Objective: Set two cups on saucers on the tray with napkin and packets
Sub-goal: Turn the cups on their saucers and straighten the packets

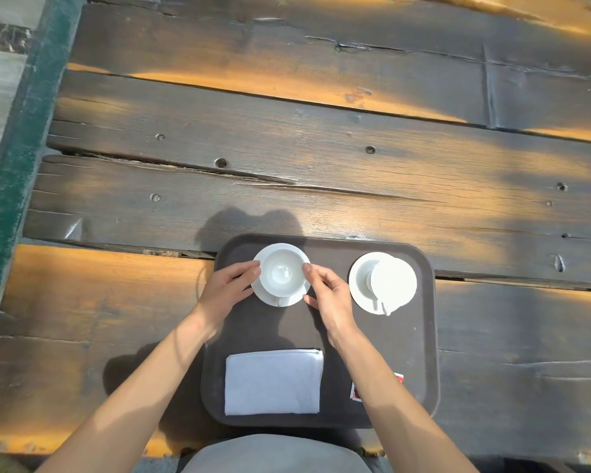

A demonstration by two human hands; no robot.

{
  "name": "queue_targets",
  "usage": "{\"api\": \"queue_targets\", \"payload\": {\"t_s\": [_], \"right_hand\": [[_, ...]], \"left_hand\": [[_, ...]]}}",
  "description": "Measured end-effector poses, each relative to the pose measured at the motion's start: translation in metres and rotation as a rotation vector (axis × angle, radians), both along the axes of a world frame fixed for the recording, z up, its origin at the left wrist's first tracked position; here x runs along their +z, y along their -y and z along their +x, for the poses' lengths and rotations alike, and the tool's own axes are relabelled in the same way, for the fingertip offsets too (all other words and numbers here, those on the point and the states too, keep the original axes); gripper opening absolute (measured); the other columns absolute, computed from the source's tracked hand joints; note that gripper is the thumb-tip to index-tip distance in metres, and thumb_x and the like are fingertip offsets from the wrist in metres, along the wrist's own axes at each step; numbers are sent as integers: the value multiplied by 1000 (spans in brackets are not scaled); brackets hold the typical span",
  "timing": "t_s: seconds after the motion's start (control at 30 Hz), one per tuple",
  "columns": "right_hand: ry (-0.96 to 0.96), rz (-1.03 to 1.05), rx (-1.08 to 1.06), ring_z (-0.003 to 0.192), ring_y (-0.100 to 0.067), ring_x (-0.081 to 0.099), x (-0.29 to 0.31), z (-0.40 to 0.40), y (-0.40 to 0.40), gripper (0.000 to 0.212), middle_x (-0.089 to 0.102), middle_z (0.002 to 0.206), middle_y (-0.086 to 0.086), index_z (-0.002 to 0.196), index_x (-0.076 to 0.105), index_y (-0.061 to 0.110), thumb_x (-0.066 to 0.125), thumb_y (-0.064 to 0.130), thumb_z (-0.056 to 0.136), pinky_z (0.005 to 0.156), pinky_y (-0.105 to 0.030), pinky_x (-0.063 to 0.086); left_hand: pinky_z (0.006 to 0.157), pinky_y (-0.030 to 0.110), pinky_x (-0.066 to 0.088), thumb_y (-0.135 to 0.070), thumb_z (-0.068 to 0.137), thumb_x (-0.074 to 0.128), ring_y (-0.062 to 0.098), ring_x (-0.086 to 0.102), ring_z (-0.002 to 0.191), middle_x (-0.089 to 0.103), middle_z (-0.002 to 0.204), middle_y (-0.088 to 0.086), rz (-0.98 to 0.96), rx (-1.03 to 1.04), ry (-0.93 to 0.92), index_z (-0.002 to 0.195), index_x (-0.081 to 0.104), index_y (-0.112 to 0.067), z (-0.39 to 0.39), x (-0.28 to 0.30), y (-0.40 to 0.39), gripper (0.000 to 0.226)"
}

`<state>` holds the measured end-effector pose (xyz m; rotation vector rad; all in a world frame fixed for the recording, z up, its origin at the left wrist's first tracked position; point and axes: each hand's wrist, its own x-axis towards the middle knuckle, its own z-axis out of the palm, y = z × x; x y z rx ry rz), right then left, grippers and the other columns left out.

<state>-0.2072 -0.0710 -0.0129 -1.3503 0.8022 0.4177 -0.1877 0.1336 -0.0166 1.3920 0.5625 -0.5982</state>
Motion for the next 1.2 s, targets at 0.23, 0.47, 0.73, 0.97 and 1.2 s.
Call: {"api": "queue_targets", "payload": {"t_s": [0.23,0.47,0.73,0.97,1.2], "right_hand": [[-6,8,-8,84,6,67,-2,0,-2,25,76,90,16,103,77,23,74,43,90,95,-41,57],[0,4,-10,84,6,67,-3,-1,-2,26,76,90,14,102,77,22,74,44,89,91,-36,57],[-10,7,-42,83,-2,64,-5,2,-6,28,73,90,10,101,76,17,73,43,90,82,-31,55],[-23,-8,-43,78,-4,60,-2,4,-7,23,70,85,10,93,75,21,74,44,89,75,-27,51],[13,-40,-2,80,2,59,4,-3,-1,27,65,87,12,97,71,21,65,47,95,78,-29,52]], "left_hand": [[75,16,58,-28,95,67,-4,67,105,75,110,-19,9,17,-2,106,76,-31,-4,0,3,15],[73,14,57,-25,95,67,-6,67,102,75,106,-22,8,18,2,103,76,-30,-3,5,4,13],[76,16,57,-25,95,67,-9,67,102,75,102,-28,8,12,-3,102,77,-31,-4,5,5,13],[82,20,56,-27,95,67,-5,66,106,74,109,-24,21,8,-2,102,78,-33,-5,6,4,14],[94,28,53,-32,98,61,-4,61,116,66,127,-17,57,-27,31,130,65,-29,-16,16,-4,32]]}}
